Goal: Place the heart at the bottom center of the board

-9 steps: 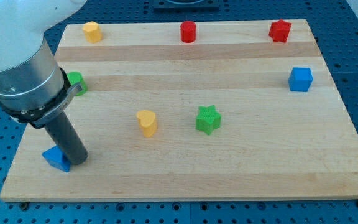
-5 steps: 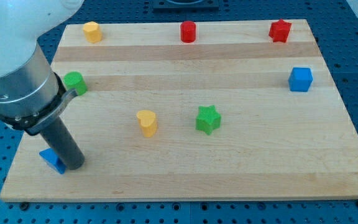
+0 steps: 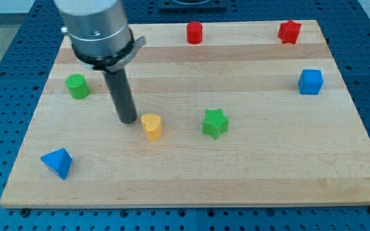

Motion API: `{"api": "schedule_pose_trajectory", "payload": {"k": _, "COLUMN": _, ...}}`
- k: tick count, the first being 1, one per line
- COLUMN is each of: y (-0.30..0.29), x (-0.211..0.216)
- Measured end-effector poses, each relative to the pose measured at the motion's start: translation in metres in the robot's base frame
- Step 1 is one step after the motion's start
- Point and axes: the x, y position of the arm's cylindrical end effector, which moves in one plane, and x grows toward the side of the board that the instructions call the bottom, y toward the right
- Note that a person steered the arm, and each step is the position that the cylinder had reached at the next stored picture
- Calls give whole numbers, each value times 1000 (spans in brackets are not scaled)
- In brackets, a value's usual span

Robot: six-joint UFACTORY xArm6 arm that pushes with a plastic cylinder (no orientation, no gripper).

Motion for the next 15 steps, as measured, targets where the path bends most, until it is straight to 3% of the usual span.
{"api": "schedule_pose_trajectory", "payload": {"k": 5, "y": 83, "x": 47}}
{"api": "schedule_pose_trajectory", "payload": {"k": 8, "y": 76, "x": 25}}
{"api": "schedule_pose_trajectory", "payload": {"k": 11, "y": 56, "x": 62}}
{"api": "schedule_pose_trajectory", "payload": {"k": 15, "y": 78, "x": 70}}
